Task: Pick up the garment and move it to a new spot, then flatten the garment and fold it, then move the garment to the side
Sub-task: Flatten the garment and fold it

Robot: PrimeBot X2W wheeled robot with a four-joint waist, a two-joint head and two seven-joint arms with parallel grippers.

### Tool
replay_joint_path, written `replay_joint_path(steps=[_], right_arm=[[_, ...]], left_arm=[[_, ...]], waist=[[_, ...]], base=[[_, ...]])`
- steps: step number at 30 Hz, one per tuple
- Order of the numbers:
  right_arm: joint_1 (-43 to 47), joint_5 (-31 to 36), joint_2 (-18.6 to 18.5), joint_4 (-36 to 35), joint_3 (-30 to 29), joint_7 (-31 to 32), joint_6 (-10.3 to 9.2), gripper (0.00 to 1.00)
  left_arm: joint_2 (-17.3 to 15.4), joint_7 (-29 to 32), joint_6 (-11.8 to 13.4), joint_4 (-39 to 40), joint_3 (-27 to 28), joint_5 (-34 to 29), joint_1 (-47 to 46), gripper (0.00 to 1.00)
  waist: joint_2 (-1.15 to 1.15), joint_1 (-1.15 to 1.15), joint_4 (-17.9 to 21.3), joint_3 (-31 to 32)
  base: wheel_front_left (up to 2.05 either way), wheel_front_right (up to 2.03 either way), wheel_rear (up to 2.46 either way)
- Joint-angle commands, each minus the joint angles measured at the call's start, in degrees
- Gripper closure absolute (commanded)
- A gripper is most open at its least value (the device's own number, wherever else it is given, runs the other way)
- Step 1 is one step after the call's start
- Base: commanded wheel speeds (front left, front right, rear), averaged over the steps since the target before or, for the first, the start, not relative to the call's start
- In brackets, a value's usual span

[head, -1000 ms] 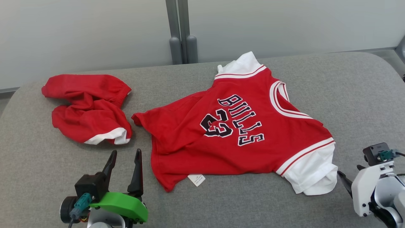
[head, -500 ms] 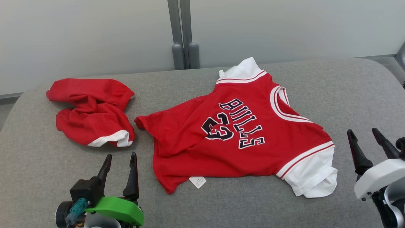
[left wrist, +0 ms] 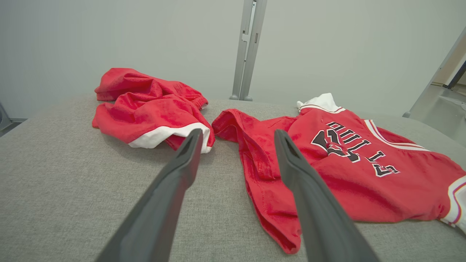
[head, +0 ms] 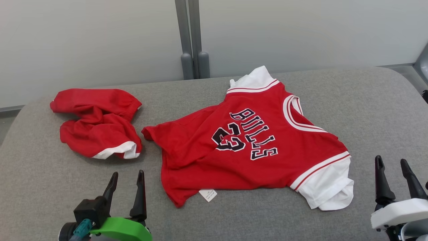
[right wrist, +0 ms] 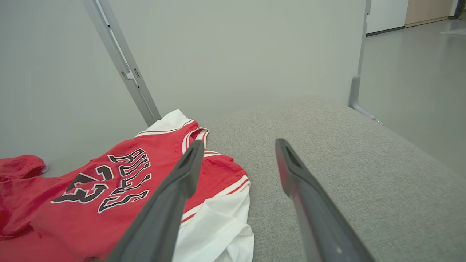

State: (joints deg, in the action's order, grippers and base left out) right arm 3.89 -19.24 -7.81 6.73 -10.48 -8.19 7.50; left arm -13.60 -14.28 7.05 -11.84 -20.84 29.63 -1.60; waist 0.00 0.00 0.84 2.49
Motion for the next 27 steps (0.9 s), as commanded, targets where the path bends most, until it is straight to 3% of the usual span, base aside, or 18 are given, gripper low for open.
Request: replay_joint_path(steps=[1, 12, 20, 26, 27], right_arm=[[-1.14, -0.35, -0.44, 0.25, 0.42, -0.44, -0.02, 0.0], [-3.56, -1.22, -1.41, 2.48, 3.13, -0.97, -0.02, 0.0], [-5.83, -1.81, -2.08, 4.05, 4.8, -0.87, -0.02, 0.0], [-5.97, -1.76, -1.74, 5.17, 5.18, -1.13, -0.02, 0.0], [-6.03, -1.77, -1.77, 5.34, 5.19, -1.16, -0.02, 0.0]], left_arm=[[-0.22, -0.28, -0.08, 0.0, -0.28, 0.32, 0.54, 0.0], [2.34, 7.6, -3.29, -4.35, -3.94, 3.85, -2.16, 0.0], [5.39, 17.49, -5.12, -15.52, -5.33, 8.86, -6.05, 0.0], [6.85, 19.28, -6.45, -21.23, -5.06, 11.09, -9.05, 0.0], [6.87, 19.43, -6.58, -21.88, -5.22, 11.06, -9.51, 0.26]], waist=[[0.0, 0.0, 0.12, 0.02], [0.0, 0.0, 1.18, -0.8], [0.0, 0.0, 4.36, -2.2], [0.0, 0.0, 5.34, -2.82], [0.0, 0.0, 5.32, -2.85]], base=[[0.0, 0.0, 0.0], [0.0, 0.0, 0.0], [0.0, 0.0, 0.0], [0.0, 0.0, 0.0], [0.0, 0.0, 0.0]])
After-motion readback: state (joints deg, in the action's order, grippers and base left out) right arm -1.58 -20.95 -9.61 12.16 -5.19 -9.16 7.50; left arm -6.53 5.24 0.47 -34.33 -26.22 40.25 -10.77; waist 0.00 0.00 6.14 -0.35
